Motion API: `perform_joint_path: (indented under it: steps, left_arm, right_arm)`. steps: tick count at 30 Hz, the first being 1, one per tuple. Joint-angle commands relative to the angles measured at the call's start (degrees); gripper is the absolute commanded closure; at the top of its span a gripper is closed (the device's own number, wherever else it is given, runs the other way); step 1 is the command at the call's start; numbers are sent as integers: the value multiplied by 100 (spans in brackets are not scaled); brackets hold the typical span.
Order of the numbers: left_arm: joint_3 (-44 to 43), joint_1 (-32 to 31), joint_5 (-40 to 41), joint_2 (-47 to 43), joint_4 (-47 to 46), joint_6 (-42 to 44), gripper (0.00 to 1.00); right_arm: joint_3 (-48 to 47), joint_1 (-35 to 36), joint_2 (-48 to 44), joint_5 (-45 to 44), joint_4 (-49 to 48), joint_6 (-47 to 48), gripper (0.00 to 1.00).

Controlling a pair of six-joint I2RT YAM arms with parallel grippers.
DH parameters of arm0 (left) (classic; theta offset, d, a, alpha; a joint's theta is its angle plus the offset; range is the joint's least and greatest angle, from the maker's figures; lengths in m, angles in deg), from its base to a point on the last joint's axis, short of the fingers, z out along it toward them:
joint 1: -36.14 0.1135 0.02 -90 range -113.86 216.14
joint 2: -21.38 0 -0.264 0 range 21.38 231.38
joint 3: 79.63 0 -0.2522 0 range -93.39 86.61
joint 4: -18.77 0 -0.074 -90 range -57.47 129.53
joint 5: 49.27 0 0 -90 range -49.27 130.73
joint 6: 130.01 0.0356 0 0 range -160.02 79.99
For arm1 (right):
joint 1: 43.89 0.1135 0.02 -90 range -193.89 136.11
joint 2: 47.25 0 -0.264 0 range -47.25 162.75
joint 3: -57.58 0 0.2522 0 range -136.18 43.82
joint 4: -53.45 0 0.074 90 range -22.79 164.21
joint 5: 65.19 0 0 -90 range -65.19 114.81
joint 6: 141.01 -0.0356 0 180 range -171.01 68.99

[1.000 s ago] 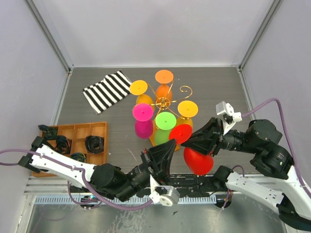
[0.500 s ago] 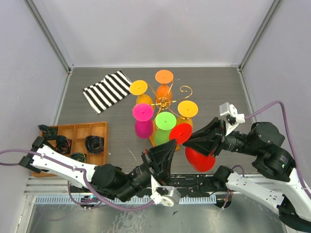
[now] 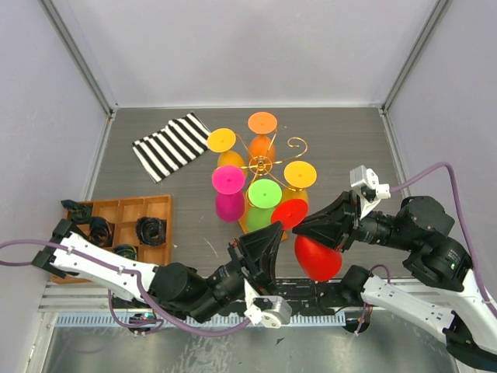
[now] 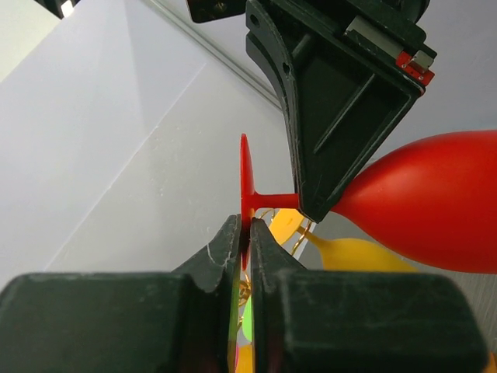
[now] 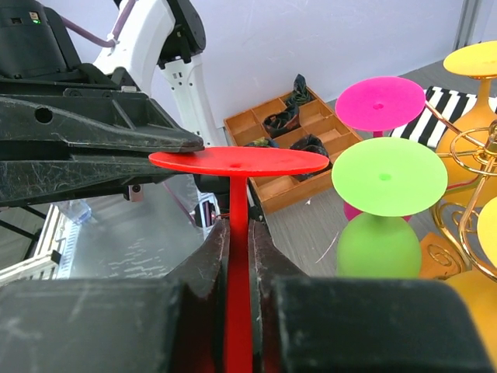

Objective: Place the wine glass upside down on the wine glass rack
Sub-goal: Adjust the wine glass.

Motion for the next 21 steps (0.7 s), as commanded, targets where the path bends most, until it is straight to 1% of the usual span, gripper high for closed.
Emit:
perform_joint_path:
  steps: [1,4,5,6,10,13,15,17,18,21]
  left_arm:
    - [-237,5,26,-16,-387,-66,81]
    - [-233,11,42,-53,-383,-147,52]
    - [-242,10,71,-66,-370,-198,47]
    - [-266,9,124,-73,-322,-278,43]
    - [-458,15,457,-59,113,-781,34]
    - [-742,135,800,-74,726,-1469,27]
    - [-1128,331,892,-157,1692,-2400,25]
    - [-1668,612,795,-213,2965,-3536,24]
    - [-1860,848,735,-224,3582,-4010,24]
    - [-2201,1334,775,-169,4232,-4911,22]
  right_arm:
    - [-80,-14,-11,-384,-92,-116,99]
    - [-74,-13,-45,-487,-107,-143,99]
    - [-82,-14,-83,-569,-107,-143,99]
    - [-88,-15,-118,-697,-107,-153,99]
    - [-92,-15,-361,-1513,-123,-212,99]
    - [-102,-14,-508,-2138,-109,-224,99]
    - [-84,-9,-597,-2383,-135,-214,100]
    - [-39,-7,-679,-2517,-170,-200,99]
    - [-6,-14,-709,-2575,-184,-191,99]
    - [68,-12,-767,-2720,-172,-196,99]
